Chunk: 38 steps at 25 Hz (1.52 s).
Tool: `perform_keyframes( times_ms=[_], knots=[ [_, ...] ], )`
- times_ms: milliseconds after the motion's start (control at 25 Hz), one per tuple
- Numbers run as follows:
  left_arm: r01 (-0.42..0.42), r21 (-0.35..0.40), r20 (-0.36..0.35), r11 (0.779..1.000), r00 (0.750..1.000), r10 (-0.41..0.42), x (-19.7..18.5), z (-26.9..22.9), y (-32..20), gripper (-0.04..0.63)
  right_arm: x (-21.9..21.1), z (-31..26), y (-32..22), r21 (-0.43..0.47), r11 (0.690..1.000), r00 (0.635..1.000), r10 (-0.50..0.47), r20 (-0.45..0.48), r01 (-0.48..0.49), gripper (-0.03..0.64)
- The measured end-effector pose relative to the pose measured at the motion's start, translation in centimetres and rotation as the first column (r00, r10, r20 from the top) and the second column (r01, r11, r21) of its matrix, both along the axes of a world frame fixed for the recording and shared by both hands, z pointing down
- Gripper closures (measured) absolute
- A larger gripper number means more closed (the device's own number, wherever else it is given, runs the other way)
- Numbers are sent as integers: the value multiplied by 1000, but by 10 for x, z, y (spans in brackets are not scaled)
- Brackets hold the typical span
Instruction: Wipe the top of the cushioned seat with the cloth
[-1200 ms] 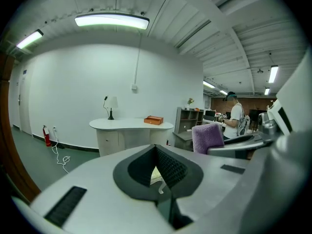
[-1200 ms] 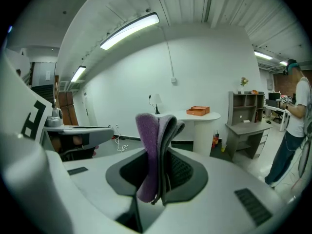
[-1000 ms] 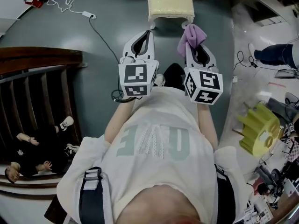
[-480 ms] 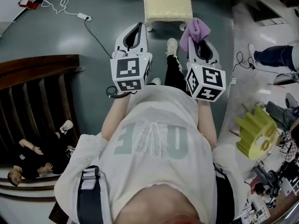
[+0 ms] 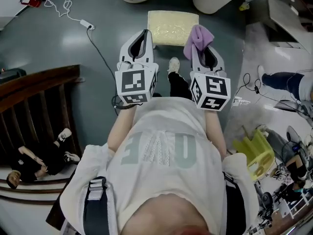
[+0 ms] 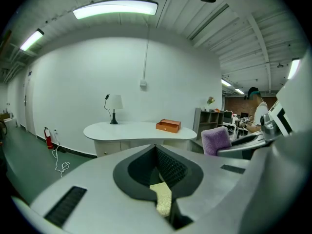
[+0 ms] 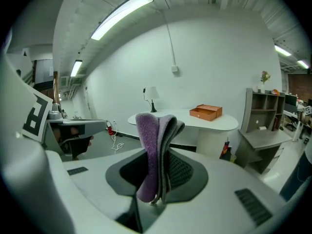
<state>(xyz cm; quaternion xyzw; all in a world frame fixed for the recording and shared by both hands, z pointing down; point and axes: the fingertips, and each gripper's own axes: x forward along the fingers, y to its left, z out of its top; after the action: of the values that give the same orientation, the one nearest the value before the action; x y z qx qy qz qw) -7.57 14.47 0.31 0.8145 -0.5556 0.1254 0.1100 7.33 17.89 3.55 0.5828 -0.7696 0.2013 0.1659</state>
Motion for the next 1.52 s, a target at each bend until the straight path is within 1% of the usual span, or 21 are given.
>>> perform_keyframes(
  times_ms=[200, 320, 520, 800, 960, 1080, 1160, 1240, 1360, 1440, 1520],
  knots=[
    [45, 1, 9, 999, 999, -45, 28, -4, -61, 589, 21, 0, -67, -8, 997, 997, -83, 3, 83, 525],
    [60, -14, 19, 998, 998, -60, 31, -3, -88, 589, 21, -2, -97, -2, 995, 995, -95, 9, 95, 525],
    [49, -46, 27, 998, 998, -48, 35, 5, -116, 589, 14, -4, -126, -6, 995, 995, -98, 18, 98, 525],
    [15, -36, 41, 999, 999, -13, 50, 0, -144, 589, 19, -2, -146, -13, 997, 996, -75, 38, 76, 525],
    [-2, -28, 60, 1000, 998, 4, 43, 10, -153, 589, 13, 7, -156, -11, 998, 997, -66, 37, 67, 525],
    [-14, -28, 69, 1000, 997, 16, 36, 35, -166, 589, 10, 28, -171, -16, 998, 997, -66, 42, 67, 525],
    [-22, -39, 78, 999, 997, 25, 38, 62, -171, 589, 14, 50, -177, -25, 997, 995, -70, 70, 72, 525],
    [-19, -28, 75, 999, 997, 21, 42, 92, -188, 589, 20, 78, -194, -10, 998, 994, -68, 87, 69, 525],
    [-9, -41, 65, 999, 998, 11, 40, 152, -204, 589, 20, 141, -209, -23, 998, 996, -49, 81, 51, 525],
    [-23, -42, 93, 999, 995, 27, 40, 199, -214, 589, 16, 191, -218, -43, 998, 996, -42, 84, 45, 525],
    [-39, -65, 110, 997, 993, 46, 45, 244, -217, 589, 12, 238, -222, -71, 996, 995, -50, 84, 56, 525]
  ],
)
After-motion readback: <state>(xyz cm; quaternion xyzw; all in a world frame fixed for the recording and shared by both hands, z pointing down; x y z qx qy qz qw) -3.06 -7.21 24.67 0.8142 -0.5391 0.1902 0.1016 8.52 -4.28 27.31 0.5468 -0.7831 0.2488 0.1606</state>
